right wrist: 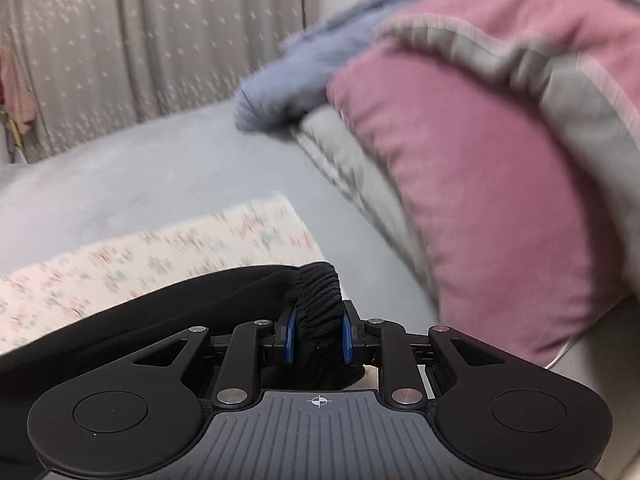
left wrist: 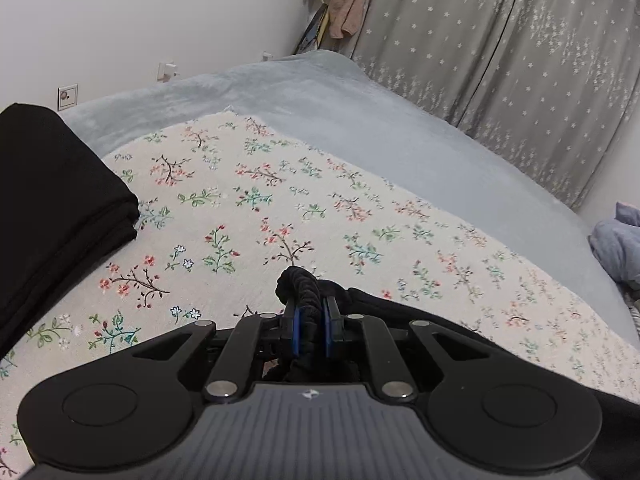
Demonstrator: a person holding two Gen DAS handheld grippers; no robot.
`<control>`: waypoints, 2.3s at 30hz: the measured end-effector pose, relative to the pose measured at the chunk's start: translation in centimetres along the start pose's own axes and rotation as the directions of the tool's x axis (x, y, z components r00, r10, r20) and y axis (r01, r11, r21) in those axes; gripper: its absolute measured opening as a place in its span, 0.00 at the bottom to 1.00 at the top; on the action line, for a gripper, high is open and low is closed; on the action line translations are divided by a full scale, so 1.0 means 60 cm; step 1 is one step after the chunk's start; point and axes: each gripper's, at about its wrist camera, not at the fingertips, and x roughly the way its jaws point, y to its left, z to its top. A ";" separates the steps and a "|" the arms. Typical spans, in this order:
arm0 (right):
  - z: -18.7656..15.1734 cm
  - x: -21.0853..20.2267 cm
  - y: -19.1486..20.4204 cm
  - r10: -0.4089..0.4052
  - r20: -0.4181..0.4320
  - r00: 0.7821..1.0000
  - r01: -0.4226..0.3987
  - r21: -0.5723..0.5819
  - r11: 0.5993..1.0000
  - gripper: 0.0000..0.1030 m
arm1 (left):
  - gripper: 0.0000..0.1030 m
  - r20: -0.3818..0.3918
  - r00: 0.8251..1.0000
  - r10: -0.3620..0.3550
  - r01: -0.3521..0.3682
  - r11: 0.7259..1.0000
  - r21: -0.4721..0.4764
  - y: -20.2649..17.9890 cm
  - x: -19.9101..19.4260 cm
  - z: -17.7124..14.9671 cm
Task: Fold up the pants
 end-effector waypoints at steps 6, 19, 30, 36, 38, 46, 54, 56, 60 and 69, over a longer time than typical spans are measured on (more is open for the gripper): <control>-0.035 0.086 0.001 -0.025 -0.047 0.999 0.028 0.058 0.998 0.20 | 0.21 0.003 1.000 0.002 -0.002 1.000 -0.004 0.002 0.014 -0.002; 0.002 0.067 0.027 -0.029 0.060 0.998 0.028 0.025 0.999 0.20 | 0.21 0.004 1.000 -0.012 0.012 0.998 -0.066 0.017 0.010 -0.001; 0.017 -0.017 0.000 0.018 0.129 0.991 -0.030 0.093 0.995 0.20 | 0.21 0.023 0.996 -0.082 0.085 0.985 -0.147 0.042 -0.035 0.004; -0.005 -0.026 -0.015 -0.001 0.084 0.996 -0.007 0.087 0.996 0.20 | 0.21 0.025 0.995 -0.098 0.100 0.982 -0.162 0.043 -0.044 -0.003; -0.017 -0.027 -0.019 -0.003 0.073 0.997 -0.004 0.089 0.996 0.20 | 0.21 0.027 0.994 -0.103 0.106 0.981 -0.164 0.043 -0.047 -0.004; -0.030 -0.008 -0.023 -0.009 0.041 0.999 0.005 0.082 0.997 0.20 | 0.21 0.012 0.996 -0.084 0.085 0.987 -0.135 0.038 -0.032 -0.007; 0.000 0.039 0.016 -0.016 0.038 0.999 0.014 0.044 0.999 0.20 | 0.21 0.002 0.998 -0.069 0.069 0.991 -0.116 0.036 -0.017 -0.006; 0.012 0.039 0.022 -0.003 0.049 0.999 0.000 0.054 0.999 0.20 | 0.21 -0.001 0.997 -0.074 0.074 0.989 -0.131 0.040 -0.017 -0.005; 0.025 0.034 0.020 -0.013 0.045 0.999 0.009 0.069 0.998 0.20 | 0.21 0.003 0.997 -0.082 0.081 0.985 -0.154 0.043 -0.021 -0.004; 0.024 -0.027 0.018 0.022 0.148 0.989 -0.028 0.041 0.999 0.20 | 0.21 0.083 0.983 -0.166 0.181 0.958 -0.222 0.058 -0.069 0.000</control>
